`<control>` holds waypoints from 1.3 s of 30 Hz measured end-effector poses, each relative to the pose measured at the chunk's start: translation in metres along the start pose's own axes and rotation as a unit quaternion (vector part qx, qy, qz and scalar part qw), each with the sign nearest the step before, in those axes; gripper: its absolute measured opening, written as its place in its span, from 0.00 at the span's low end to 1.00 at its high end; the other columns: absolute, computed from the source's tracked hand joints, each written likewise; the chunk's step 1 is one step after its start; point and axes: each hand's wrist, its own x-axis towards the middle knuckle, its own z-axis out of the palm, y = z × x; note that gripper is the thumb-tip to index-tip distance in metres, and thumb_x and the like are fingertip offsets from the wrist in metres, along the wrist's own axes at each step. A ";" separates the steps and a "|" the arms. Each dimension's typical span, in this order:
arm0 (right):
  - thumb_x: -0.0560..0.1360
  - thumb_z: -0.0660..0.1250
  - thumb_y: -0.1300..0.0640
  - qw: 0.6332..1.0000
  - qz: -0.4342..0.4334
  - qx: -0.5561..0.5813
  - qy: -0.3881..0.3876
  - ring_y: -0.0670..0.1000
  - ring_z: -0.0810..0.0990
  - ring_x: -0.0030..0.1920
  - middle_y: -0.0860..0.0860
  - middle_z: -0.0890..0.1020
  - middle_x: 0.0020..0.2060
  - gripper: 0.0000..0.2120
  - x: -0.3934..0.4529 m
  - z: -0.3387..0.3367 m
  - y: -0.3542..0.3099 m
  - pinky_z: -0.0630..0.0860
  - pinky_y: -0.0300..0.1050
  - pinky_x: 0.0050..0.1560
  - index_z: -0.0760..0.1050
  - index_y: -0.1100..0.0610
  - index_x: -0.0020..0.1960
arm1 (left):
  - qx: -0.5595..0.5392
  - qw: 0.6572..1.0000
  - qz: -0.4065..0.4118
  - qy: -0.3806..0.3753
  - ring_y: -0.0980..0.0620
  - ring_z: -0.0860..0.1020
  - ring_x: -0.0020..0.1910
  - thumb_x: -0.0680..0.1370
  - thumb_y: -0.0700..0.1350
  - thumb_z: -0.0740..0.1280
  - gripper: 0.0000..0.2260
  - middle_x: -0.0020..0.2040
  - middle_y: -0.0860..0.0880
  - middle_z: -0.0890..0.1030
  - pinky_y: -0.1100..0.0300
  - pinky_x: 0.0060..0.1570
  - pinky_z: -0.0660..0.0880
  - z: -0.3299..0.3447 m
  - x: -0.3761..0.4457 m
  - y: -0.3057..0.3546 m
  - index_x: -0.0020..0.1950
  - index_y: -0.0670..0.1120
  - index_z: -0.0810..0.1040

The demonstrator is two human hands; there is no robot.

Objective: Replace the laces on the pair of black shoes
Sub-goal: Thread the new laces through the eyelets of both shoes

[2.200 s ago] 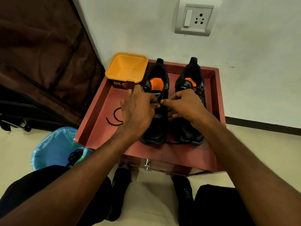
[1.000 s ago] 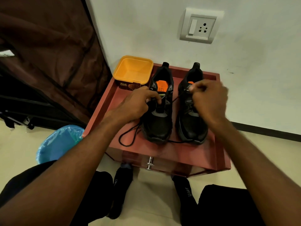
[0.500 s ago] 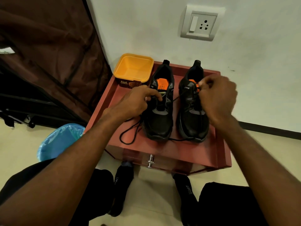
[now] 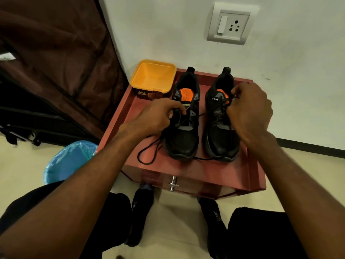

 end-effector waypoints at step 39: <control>0.79 0.71 0.53 0.964 -0.116 0.035 -0.235 0.49 0.85 0.49 0.46 0.87 0.44 0.14 -0.016 0.028 -0.019 0.83 0.52 0.51 0.82 0.50 0.64 | -0.013 0.999 0.022 0.040 0.56 0.74 0.32 0.75 0.30 0.68 0.21 0.32 0.54 0.74 0.51 0.40 0.81 0.005 -0.011 0.015 0.58 0.53 0.83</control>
